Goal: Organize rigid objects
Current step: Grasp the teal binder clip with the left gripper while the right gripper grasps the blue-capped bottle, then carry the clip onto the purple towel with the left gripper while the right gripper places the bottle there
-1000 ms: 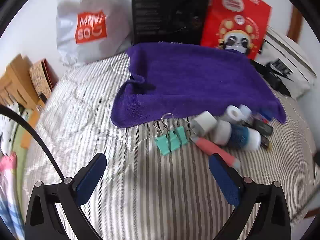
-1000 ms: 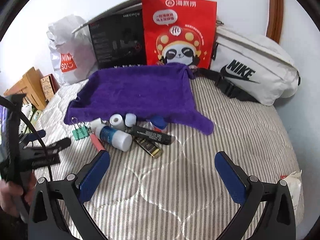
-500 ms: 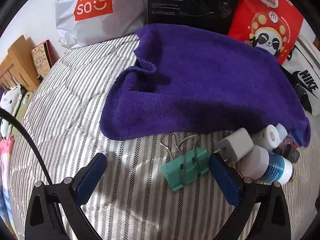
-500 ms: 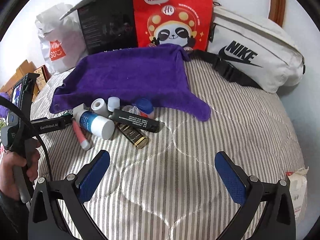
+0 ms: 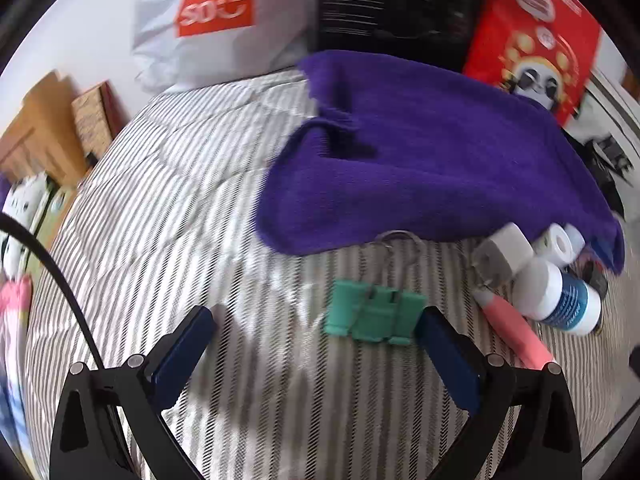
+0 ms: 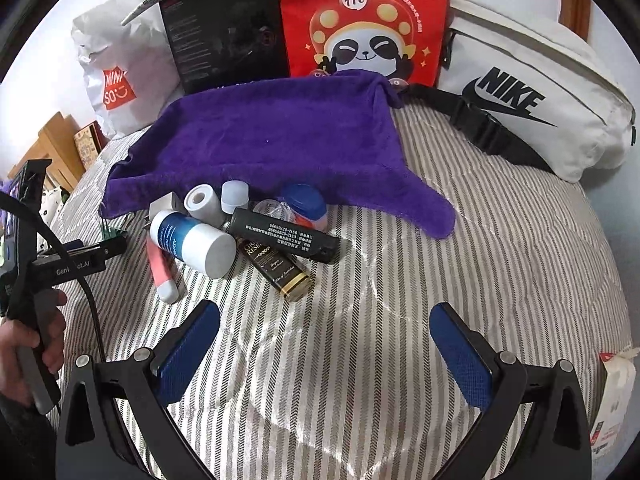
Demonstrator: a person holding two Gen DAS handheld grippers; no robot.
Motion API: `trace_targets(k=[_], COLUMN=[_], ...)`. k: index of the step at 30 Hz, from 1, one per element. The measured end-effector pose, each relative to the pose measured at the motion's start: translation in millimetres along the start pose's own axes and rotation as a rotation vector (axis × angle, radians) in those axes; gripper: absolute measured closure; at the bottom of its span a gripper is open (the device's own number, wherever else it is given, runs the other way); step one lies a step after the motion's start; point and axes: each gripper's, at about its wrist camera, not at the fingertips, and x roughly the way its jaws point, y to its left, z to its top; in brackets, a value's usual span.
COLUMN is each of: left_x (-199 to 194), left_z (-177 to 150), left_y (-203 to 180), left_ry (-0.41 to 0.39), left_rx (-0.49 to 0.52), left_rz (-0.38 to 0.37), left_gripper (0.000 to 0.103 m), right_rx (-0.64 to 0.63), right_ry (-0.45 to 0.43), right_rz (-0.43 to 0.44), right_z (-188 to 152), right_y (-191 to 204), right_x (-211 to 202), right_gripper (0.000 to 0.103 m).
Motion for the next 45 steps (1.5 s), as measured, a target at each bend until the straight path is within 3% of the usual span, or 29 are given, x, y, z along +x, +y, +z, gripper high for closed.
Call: trace_targets(k=[5, 8, 9, 10, 14, 18, 21, 27, 30, 32, 42, 44, 45], left_x=[-2.7, -7.8, -9.3, -10.6, -9.9, -9.3, -11.6, -11.4, -11.4, -11.3, -11.1, -11.1, -11.1], left_z=[-2.5, -6.8, -6.1, -6.5, -3.0, -1.1, -4.0, -4.1, -4.0, -4.1, -4.2, -4.1, -4.1], left_y=[-11.1, -18.5, -19.9, -23.1, -24.0, -21.9, -17.3, -17.2, -17.3, -16.5, -16.0, -15.9, -15.7], left_ry=[-0.064, -0.114, -0.119, -0.127, -0.125, -0.123, -0.121, -0.120, -0.120, -0.120, -0.121, -0.121, -0.121], left_rx=[0.061, 0.098, 0.108, 0.120, 0.120, 0.120, 0.117, 0.116, 0.115, 0.113, 0.112, 0.110, 0.109], left_rz=[-0.053, -0.082, -0.094, -0.099, -0.102, -0.104, -0.111, -0.113, -0.114, -0.117, -0.119, -0.121, -0.123], left_gripper=[0.017, 0.040, 0.056, 0.064, 0.064, 0.063, 0.063, 0.063, 0.063, 0.063, 0.063, 0.063, 0.064], right_rx=[0.026, 0.062, 0.069, 0.071, 0.046, -0.021, -0.019, -0.065, -0.095, -0.123, -0.165, -0.187, -0.185], right_ry=[0.010, -0.002, -0.011, -0.017, -0.034, -0.064, -0.076, -0.087, -0.090, -0.078, -0.115, -0.091, -0.122], right_rz=[-0.011, -0.008, -0.005, -0.003, 0.005, 0.014, 0.041, 0.046, 0.069, 0.095, 0.127, 0.120, 0.122], right_z=[0.0, 1.1, 2.2, 3.6, 12.6, 24.5, 36.0, 45.4, 49.5, 51.5, 51.0, 49.3, 48.2], right_y=[-12.0, -22.5, -25.0, -26.6, -24.5, -13.9, -9.1, -0.7, 2.1, 5.7, 10.8, 14.4, 14.3], right_x=[8.2, 12.2, 13.4, 14.5, 22.0, 30.0, 39.2, 50.8, 53.3, 52.8, 55.6, 64.1, 62.2], right_gripper=[0.001, 0.008, 0.009, 0.011, 0.021, 0.022, 0.036, 0.048, 0.062, 0.077, 0.077, 0.079, 0.079])
